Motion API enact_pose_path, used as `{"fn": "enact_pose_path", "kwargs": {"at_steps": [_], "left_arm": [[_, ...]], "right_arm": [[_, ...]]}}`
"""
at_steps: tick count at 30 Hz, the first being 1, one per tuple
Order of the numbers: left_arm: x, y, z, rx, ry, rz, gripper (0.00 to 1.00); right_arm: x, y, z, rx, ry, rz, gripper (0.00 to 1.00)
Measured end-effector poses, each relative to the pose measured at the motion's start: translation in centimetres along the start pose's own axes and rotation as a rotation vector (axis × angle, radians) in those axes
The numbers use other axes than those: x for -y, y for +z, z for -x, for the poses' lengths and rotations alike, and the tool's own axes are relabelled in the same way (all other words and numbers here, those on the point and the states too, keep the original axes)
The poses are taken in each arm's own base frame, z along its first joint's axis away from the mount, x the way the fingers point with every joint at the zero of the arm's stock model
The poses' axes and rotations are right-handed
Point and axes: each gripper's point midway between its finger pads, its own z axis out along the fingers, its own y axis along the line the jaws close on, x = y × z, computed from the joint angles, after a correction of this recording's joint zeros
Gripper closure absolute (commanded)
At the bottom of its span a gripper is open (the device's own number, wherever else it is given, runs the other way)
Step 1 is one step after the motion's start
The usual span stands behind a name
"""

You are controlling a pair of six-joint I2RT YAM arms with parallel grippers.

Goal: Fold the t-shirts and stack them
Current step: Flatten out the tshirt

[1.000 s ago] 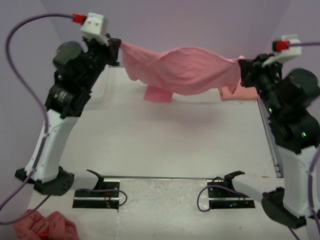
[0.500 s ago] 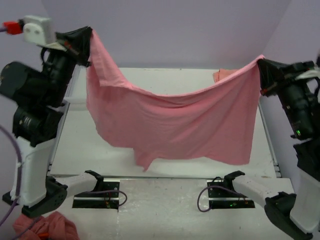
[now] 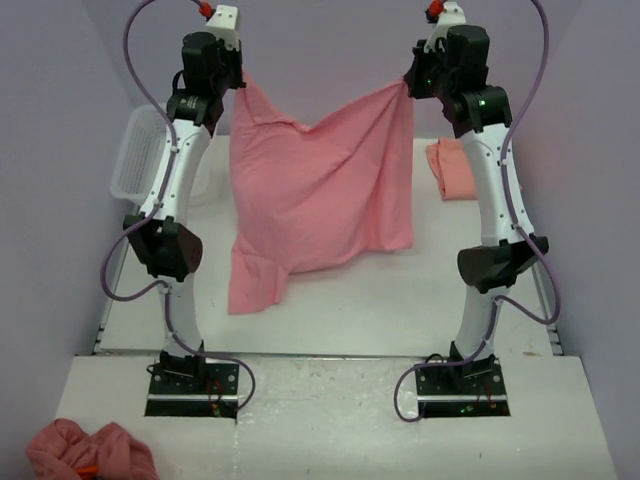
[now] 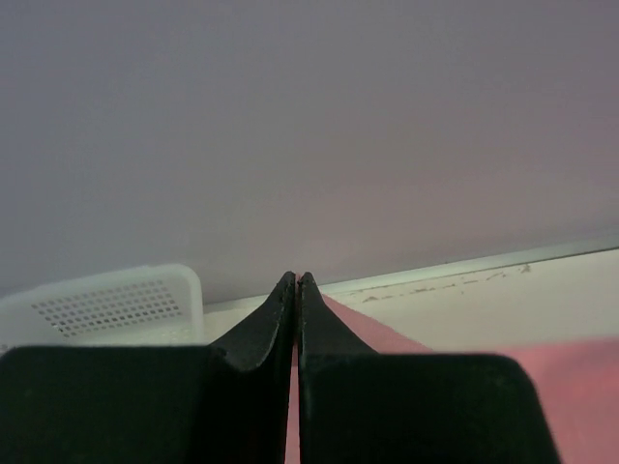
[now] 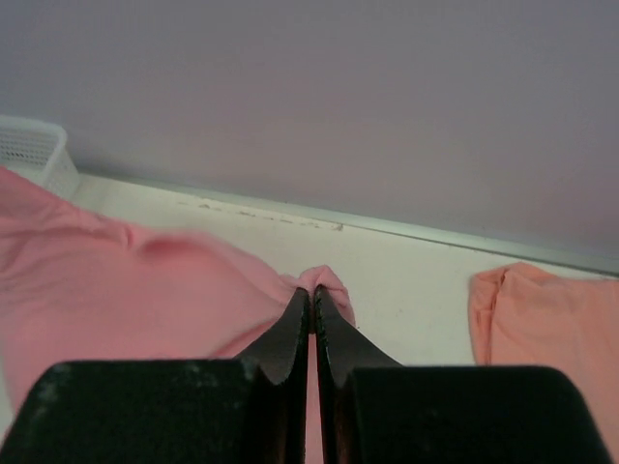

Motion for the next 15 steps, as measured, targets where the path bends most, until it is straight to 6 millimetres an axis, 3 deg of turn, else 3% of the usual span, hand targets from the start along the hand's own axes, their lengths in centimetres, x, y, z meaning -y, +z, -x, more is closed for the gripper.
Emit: {"fn": "enact_pose_path", "kwargs": {"at_steps": [3,6,11,13,15], "left_arm": [[-1.4,0.3,0.0,0.005,-0.003,0.006,1.00],[-1.5,-1.7,3.1,0.075,-0.003,-0.004,1.00],[-0.6,-8.9,11.4,0.253,0.003,-0.048,1.00],[-0.3,-11.8,13.9,0.316,0.006,-0.065,1.00],[0.1,-13.6,14.9,0.349,0.010,-0.088,1.00]], "right_arm": [[0.7,0.1,-0.5,-0.016,0.000,-0.010,1.00],[0.6,-1.6,1.2,0.024,-0.013,-0.007,1.00],[0.4,-6.8,4.7,0.115,-0.025,-0.005,1.00],[0.4,-8.5,5.0,0.124,-0.022,-0.008,1.00],[0.6,-8.8,3.5,0.088,-0.010,-0.012,1.00]]}}
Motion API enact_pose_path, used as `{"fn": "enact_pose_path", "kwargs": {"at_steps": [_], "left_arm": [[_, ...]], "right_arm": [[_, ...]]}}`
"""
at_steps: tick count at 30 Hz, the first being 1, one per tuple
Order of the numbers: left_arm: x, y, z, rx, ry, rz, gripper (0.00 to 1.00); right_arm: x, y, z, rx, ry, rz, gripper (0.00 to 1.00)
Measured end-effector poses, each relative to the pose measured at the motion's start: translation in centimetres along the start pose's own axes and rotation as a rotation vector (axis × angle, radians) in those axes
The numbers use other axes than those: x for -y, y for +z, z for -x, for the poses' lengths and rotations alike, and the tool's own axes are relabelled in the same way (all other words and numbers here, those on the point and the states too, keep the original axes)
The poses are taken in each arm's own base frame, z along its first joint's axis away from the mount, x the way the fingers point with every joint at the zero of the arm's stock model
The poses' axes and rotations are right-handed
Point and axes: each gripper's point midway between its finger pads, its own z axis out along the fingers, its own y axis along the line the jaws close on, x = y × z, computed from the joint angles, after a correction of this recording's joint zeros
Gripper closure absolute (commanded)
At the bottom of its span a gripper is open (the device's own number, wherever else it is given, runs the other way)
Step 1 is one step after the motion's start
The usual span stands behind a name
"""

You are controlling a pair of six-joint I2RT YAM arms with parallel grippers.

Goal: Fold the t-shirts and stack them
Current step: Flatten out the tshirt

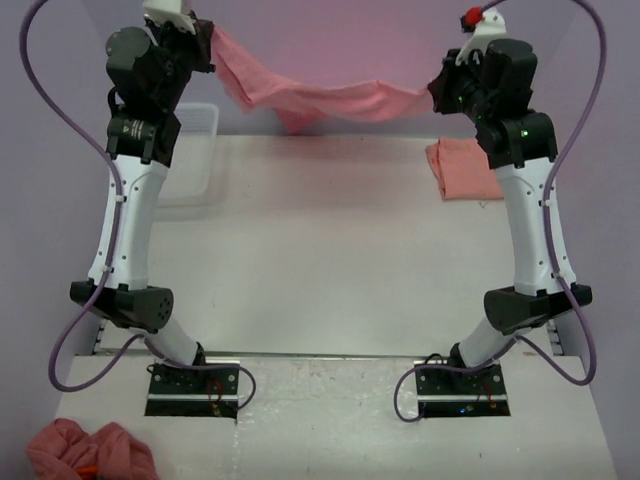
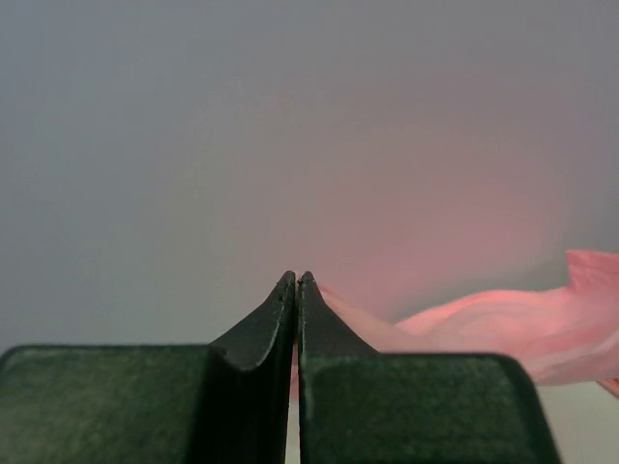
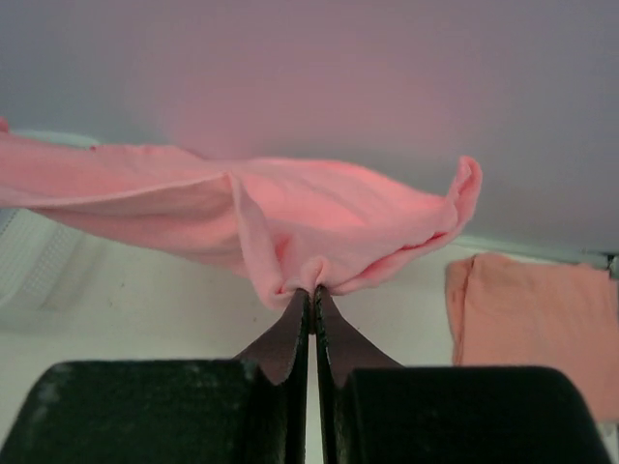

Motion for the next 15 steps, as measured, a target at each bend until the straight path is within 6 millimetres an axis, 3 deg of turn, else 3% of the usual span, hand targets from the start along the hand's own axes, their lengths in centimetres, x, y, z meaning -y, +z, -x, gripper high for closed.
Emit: {"fn": "enact_pose_path", "kwargs": {"at_steps": [2,3,4,6,7,8,10,12,13,15], "left_arm": [[1.0,-1.0,-1.4,-0.029,-0.009,-0.024,1.00],[1.5,-1.2,-2.9,-0.062,-0.019,-0.037,1.00],[2.2,-1.3,-5.0,-0.108,-0.033,-0.052,1.00],[4.0,-1.6,-10.6,-0.217,-0.073,-0.075,1.00],[5.2,-2.6,-14.8,-0.312,-0.098,-0.085,1.00],[6.4,-4.0,-19.3,-0.416,-0.121,-0.085,1.00],[9.3,-8.0,-27.2,-0.623,-0.158,-0.098,1.00],[12.3,-13.1,-33.1,-0.811,-0.189,-0.099,1.00],[13.6,-15.7,-34.9,-0.889,-0.200,-0.105,1.00],[15.3,-20.4,-36.3,-0.985,-0.222,-0.103,1.00]], "right_arm": [[0.2,0.2,-3.9,-0.097,0.025,-0.009,1.00],[0.3,0.6,-6.7,-0.164,0.042,-0.015,1.00],[0.4,1.2,-10.8,-0.252,0.066,-0.021,1.00],[0.1,1.5,-17.9,-0.409,0.098,-0.033,1.00],[-0.2,1.1,-22.3,-0.515,0.114,-0.040,1.00],[-0.8,0.1,-26.5,-0.623,0.128,-0.040,1.00],[-2.3,-2.1,-32.2,-0.786,0.150,-0.034,1.00],[-3.4,-4.1,-34.7,-0.861,0.162,-0.036,1.00],[-3.9,-5.0,-35.2,-0.876,0.166,-0.032,1.00],[-4.7,-7.0,-35.3,-0.864,0.191,-0.026,1.00]]}}
